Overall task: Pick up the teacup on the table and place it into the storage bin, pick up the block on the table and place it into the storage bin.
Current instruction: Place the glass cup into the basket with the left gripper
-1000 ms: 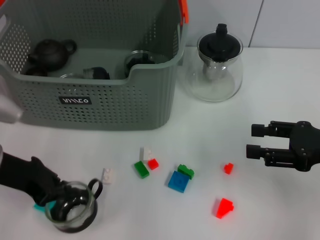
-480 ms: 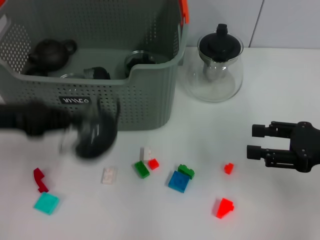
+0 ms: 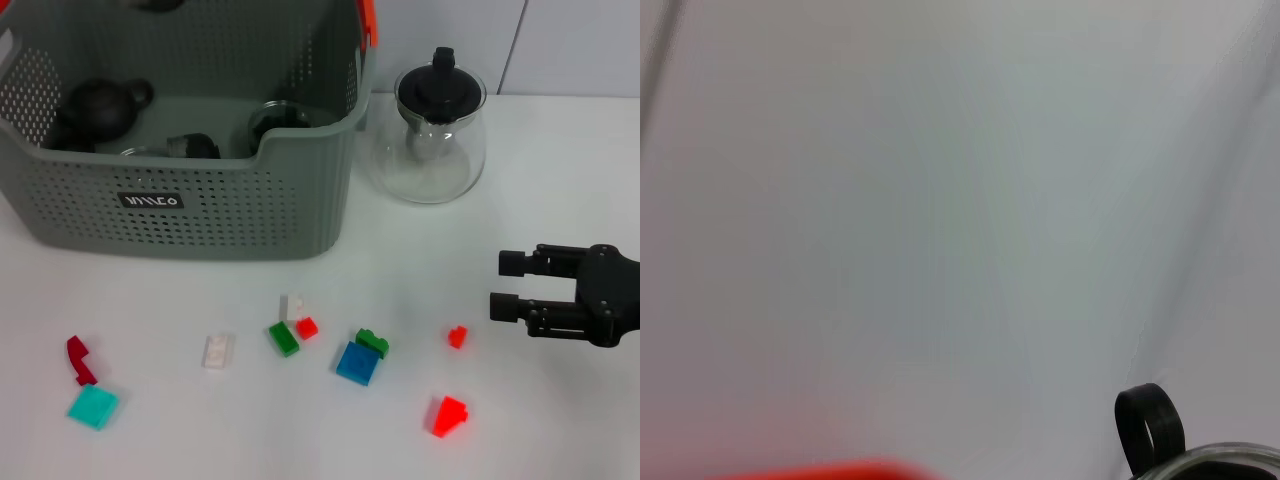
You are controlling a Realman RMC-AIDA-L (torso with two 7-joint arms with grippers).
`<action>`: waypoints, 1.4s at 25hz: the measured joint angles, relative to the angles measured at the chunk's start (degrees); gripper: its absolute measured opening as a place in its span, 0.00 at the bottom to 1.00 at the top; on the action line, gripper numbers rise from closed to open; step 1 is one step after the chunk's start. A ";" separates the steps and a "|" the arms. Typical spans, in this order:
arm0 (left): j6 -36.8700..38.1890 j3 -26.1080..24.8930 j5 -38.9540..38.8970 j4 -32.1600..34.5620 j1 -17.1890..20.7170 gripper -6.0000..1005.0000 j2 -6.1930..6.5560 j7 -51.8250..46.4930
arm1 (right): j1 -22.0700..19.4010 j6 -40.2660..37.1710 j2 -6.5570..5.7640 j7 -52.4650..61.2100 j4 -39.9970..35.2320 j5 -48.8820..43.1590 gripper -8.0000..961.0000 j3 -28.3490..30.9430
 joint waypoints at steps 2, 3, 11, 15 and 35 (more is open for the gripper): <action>-3.38 3.52 2.10 1.68 -0.68 0.10 0.33 -2.52 | -0.03 0.00 -0.02 -0.01 0.00 0.01 0.76 0.02; -7.82 8.26 7.16 4.37 -1.88 0.10 0.57 -6.35 | -0.02 -0.01 -0.02 -0.01 0.01 0.01 0.76 0.02; -20.76 26.22 37.35 7.54 -8.66 0.12 -2.03 -19.25 | 0.22 -0.05 0.05 -0.02 0.23 0.01 0.76 0.02; -25.87 28.77 46.45 6.05 -10.25 0.13 -5.36 -20.03 | 0.27 0.04 0.02 -0.03 0.43 0.01 0.76 0.11; -26.04 27.64 41.16 11.30 -6.97 0.31 -8.15 -19.79 | 0.26 -0.05 0.17 -0.02 0.53 0.00 0.76 0.11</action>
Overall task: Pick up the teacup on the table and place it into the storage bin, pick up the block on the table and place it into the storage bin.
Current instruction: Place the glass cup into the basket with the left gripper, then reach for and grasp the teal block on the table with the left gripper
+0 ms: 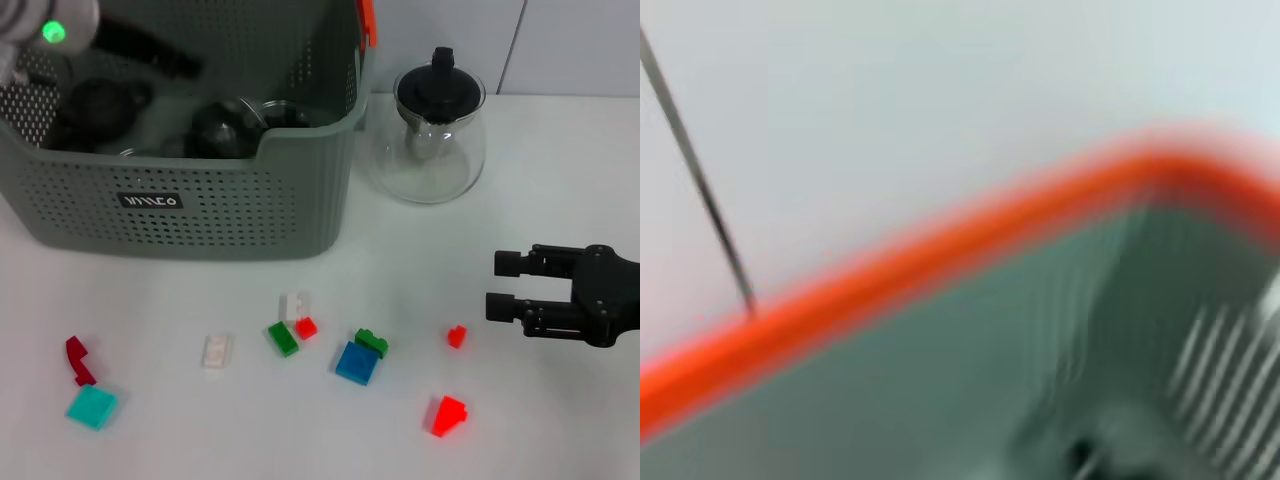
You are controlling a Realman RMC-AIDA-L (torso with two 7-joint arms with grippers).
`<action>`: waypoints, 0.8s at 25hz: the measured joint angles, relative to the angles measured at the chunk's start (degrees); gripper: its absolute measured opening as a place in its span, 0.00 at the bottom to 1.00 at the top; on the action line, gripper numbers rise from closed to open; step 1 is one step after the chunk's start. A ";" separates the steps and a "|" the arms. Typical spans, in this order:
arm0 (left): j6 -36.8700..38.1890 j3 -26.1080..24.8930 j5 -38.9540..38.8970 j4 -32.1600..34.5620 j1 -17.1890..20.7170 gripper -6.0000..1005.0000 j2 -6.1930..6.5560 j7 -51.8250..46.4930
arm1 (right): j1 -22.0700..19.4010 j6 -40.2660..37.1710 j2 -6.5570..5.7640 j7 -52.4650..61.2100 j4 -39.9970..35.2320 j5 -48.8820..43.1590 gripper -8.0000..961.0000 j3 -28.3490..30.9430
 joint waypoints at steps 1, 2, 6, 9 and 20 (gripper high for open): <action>2.46 -2.18 -5.31 3.02 1.48 0.36 0.01 1.45 | 0.00 -0.01 -0.01 0.00 0.00 0.00 0.76 0.02; 4.56 -4.24 -10.08 5.25 2.60 0.40 0.16 2.52 | 0.00 0.00 -0.04 0.00 0.00 0.00 0.76 0.03; 16.19 -18.79 -34.22 6.12 7.50 0.56 1.86 9.05 | 0.00 -0.01 -0.07 0.00 0.00 0.00 0.76 0.08; 23.98 -26.23 -44.20 2.04 9.49 0.67 2.59 13.62 | -0.01 0.00 -0.09 0.00 0.00 0.00 0.76 0.09; 44.92 -38.77 -42.97 -3.33 23.83 0.82 0.20 38.47 | 0.24 -0.10 -0.19 0.01 0.00 0.01 0.76 0.27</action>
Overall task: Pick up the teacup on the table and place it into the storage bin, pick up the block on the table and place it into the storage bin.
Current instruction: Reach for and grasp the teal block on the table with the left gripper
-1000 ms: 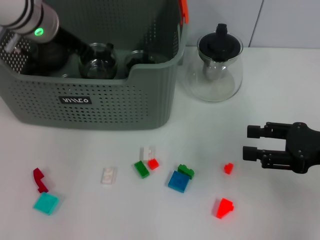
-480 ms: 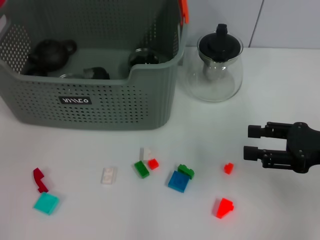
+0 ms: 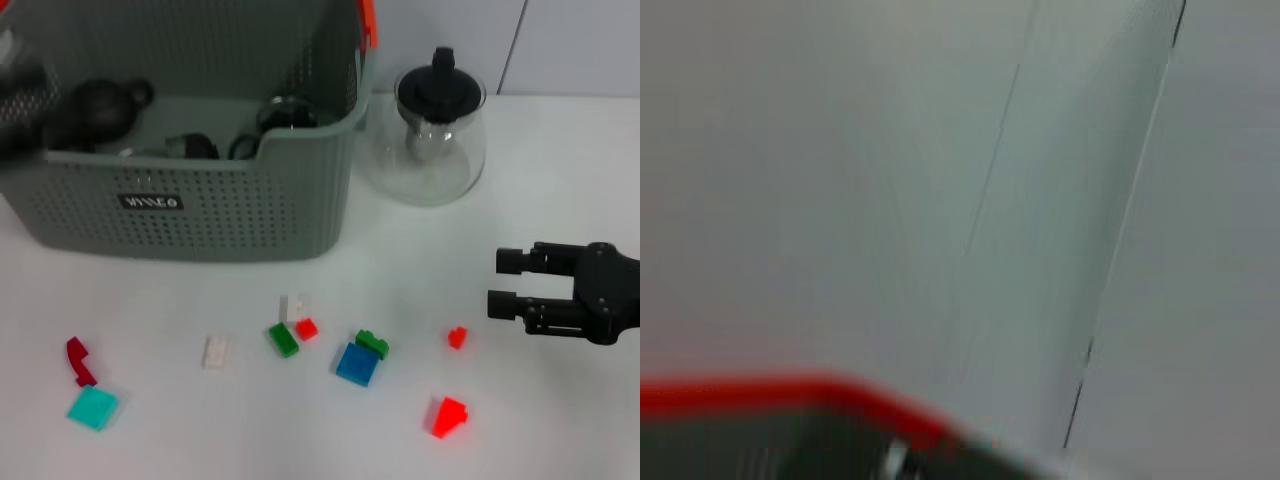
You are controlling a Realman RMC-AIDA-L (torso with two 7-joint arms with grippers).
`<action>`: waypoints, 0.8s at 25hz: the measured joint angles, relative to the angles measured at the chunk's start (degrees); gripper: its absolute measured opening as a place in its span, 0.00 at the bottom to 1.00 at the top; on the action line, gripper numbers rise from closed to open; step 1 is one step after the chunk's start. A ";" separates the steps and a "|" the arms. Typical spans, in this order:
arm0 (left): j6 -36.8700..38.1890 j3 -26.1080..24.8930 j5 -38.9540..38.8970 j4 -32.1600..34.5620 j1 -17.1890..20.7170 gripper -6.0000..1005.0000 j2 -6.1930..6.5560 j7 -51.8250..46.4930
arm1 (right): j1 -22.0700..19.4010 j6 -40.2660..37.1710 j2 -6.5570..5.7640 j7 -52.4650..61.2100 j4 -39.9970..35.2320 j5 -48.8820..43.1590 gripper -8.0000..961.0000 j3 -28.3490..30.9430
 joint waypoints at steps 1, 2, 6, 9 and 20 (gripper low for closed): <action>0.04 -0.04 2.35 0.66 1.16 0.81 -0.60 2.80 | 0.00 0.00 0.00 0.00 0.00 0.00 0.76 0.05; -0.05 -0.07 5.31 1.16 2.73 0.81 -1.38 6.80 | 0.01 0.00 0.00 0.00 0.00 0.00 0.76 0.08; -1.44 -0.10 12.38 1.11 6.63 0.79 -3.64 17.74 | 0.03 0.00 0.01 0.00 0.00 0.00 0.76 0.16; -3.99 -0.17 15.62 -0.30 9.09 0.77 -5.45 25.43 | 0.08 0.00 0.06 0.00 0.00 0.00 0.76 0.18; -15.70 -2.24 16.89 -14.54 11.60 0.73 -5.81 42.56 | -0.11 0.08 0.27 -0.64 0.07 0.00 0.76 0.24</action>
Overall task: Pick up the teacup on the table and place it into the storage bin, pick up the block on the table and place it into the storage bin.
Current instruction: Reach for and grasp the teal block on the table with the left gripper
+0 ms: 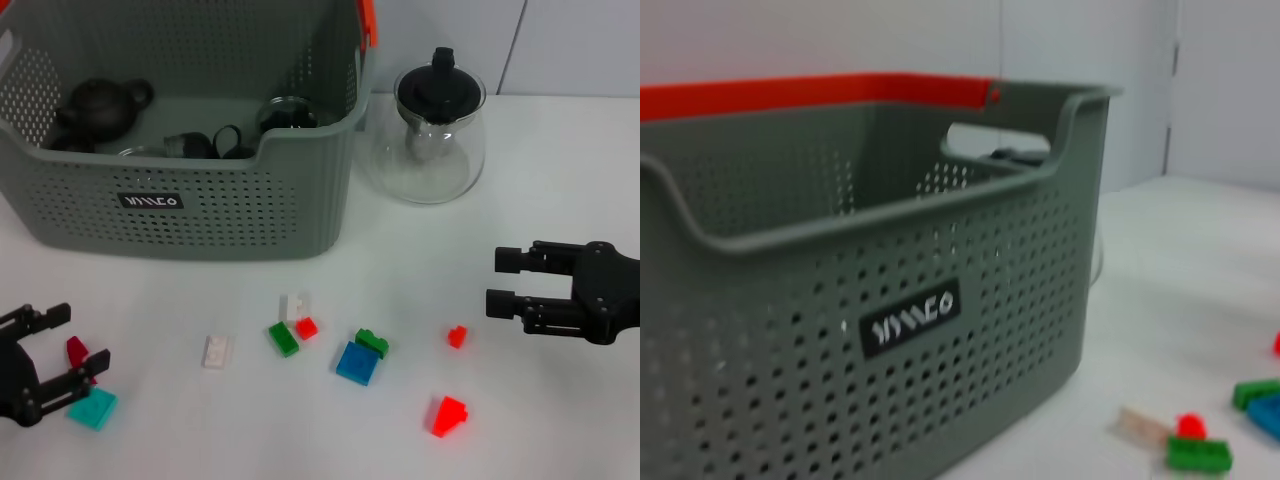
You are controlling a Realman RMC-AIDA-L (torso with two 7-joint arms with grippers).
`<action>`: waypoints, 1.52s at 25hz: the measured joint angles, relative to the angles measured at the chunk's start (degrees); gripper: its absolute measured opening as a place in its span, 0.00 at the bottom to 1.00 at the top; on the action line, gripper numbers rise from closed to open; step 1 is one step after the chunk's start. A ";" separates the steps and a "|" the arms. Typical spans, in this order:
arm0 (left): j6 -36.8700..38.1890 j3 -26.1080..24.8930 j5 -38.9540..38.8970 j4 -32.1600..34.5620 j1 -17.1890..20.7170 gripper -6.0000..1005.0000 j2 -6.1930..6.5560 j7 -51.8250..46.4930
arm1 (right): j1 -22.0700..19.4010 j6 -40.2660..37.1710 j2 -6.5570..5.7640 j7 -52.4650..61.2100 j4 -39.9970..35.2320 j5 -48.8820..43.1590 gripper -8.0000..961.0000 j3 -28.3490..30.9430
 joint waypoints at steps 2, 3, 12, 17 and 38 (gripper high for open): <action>-1.21 -0.74 1.19 -0.78 0.14 0.73 -0.01 0.58 | 0.00 0.02 0.00 -0.07 0.19 0.00 0.76 0.03; -1.58 -1.38 2.05 -0.88 0.20 0.73 0.00 0.62 | 0.01 0.06 -0.01 -0.08 0.35 0.00 0.76 0.03; -0.52 -4.34 4.27 -1.50 2.80 0.71 -0.27 0.97 | 0.77 0.46 -0.24 -0.17 1.42 -0.08 0.76 0.03; -0.11 -10.96 4.08 -8.17 3.33 0.70 -0.37 9.13 | 0.83 0.47 -0.19 -0.17 1.52 -0.15 0.76 0.03; -7.48 -17.15 4.39 -23.73 6.49 0.65 -0.51 21.90 | 1.02 0.71 -0.33 -0.95 1.51 -0.33 0.76 0.03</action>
